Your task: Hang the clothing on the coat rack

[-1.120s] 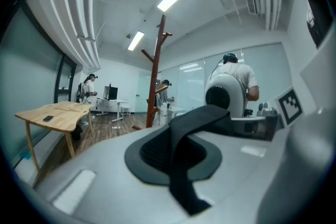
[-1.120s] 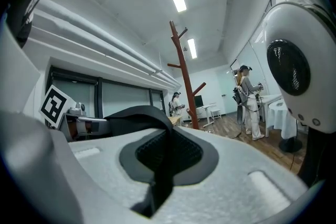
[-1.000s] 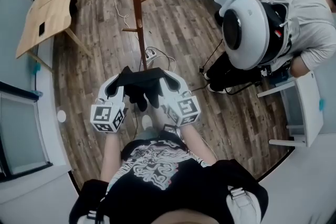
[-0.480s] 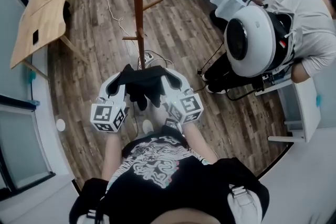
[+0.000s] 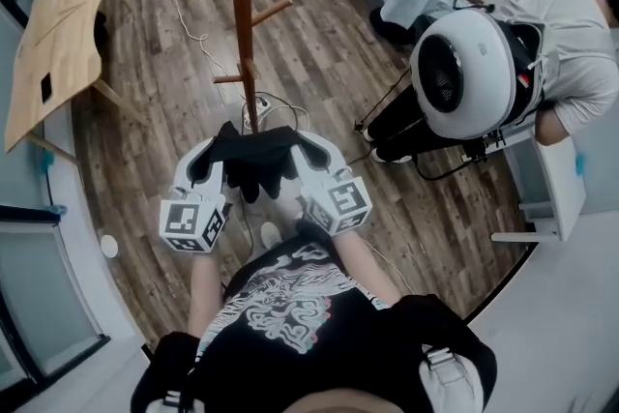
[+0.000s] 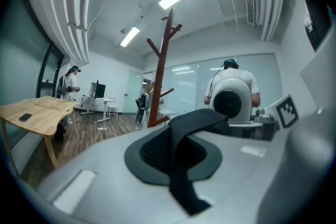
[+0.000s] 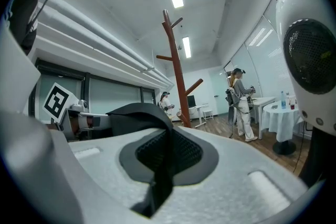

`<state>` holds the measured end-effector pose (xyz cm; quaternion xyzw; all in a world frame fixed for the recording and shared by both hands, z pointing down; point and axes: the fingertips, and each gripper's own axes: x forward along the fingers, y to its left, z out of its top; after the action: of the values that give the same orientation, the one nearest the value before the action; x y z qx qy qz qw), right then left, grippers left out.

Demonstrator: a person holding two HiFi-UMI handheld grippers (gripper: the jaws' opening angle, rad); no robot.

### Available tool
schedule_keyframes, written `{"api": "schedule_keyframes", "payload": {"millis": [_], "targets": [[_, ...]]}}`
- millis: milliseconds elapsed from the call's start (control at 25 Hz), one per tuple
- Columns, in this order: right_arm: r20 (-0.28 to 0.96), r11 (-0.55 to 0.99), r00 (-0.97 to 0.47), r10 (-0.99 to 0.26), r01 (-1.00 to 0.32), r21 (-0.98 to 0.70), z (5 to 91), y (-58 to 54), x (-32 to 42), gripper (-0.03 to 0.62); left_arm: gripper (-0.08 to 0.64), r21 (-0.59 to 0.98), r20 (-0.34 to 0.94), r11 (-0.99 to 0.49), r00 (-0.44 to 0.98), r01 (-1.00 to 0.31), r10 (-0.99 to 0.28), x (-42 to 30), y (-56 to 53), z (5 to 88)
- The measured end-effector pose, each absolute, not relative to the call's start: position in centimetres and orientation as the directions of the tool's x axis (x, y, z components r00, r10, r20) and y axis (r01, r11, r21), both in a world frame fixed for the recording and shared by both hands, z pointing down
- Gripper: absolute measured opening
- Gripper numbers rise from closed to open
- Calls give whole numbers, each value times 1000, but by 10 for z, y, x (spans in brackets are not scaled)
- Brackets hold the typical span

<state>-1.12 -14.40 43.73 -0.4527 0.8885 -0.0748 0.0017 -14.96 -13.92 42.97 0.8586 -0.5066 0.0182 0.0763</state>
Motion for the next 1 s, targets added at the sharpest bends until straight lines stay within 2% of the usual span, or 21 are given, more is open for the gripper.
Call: {"api": "schedule_keyframes", "payload": {"millis": [400, 1000], "targets": [[61, 579, -589, -806, -806, -122, 436, -172, -13, 17, 5, 168, 133, -469, 492, -867, -861, -153, -168, 443], [18, 621, -627, -778, -774, -118, 422, -219, -12, 17, 5, 155, 116, -447, 466, -881, -877, -153, -205, 431]]}}
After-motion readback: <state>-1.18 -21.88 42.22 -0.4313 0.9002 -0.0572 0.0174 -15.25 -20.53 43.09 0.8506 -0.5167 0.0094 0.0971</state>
